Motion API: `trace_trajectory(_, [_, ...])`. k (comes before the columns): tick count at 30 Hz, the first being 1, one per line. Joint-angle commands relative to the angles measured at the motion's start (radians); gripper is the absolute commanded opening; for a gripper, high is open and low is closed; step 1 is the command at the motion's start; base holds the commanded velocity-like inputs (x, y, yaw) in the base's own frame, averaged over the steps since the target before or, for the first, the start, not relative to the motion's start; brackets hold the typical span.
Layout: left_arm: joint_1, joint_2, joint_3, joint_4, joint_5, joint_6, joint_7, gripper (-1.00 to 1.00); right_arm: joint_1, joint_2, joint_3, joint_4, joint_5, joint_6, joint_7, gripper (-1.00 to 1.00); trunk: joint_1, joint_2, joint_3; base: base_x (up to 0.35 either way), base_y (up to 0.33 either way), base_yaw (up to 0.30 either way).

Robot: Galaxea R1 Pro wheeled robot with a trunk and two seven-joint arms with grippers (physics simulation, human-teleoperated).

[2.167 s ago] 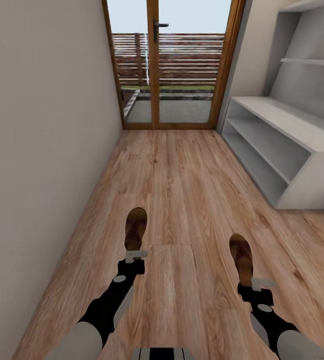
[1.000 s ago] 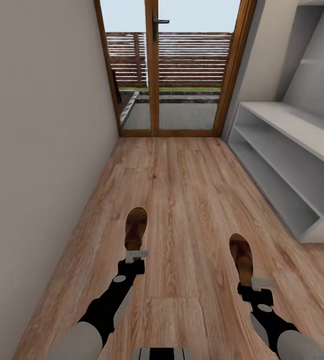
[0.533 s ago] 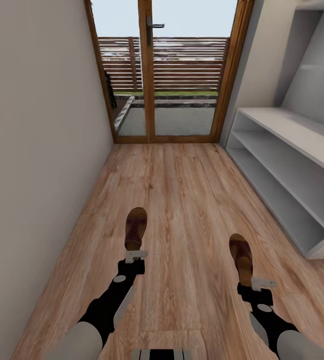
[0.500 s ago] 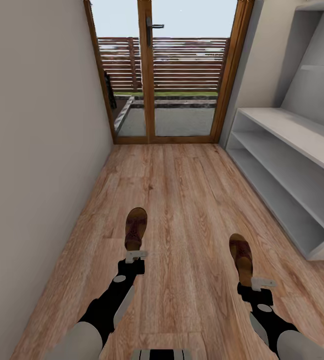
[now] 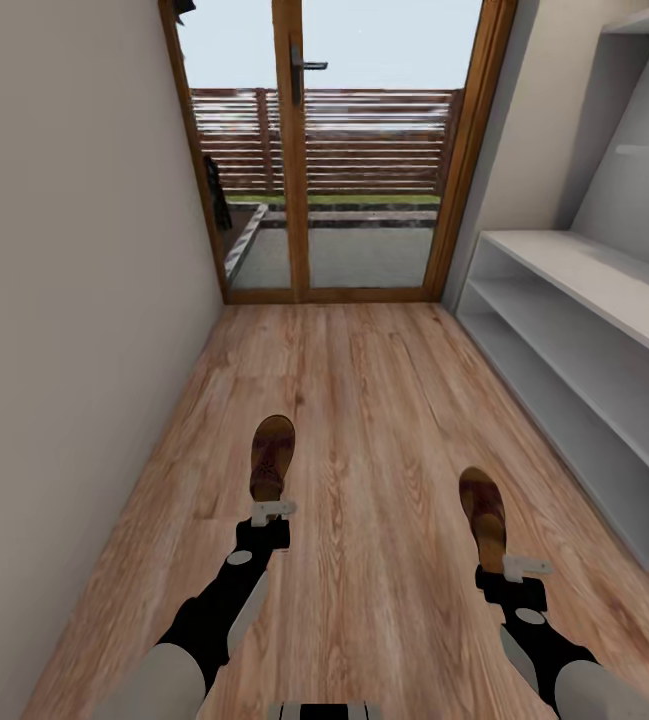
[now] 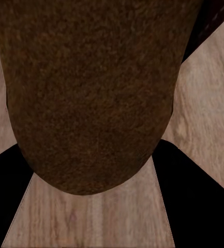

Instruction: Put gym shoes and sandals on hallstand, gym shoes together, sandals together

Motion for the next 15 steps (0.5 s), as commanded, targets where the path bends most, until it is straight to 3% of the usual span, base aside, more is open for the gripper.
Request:
trace_trajectory(1, [0.000, 0.000, 0.000, 0.000, -0.001, 0.000, 0.000, -1.00, 0.000, 0.000, 0.000, 0.000, -0.003, -0.001, -0.001, -1.00, 0.000, 0.000, 0.002, 0.350, 0.000, 0.000])
trace_trajectory(15, [0.000, 0.000, 0.000, 0.000, 0.000, 0.000, 0.000, -1.00, 0.000, 0.000, 0.001, 0.000, -0.003, -0.001, -0.001, -1.00, 0.000, 0.000, 0.021, 0.350, 0.000, 0.000])
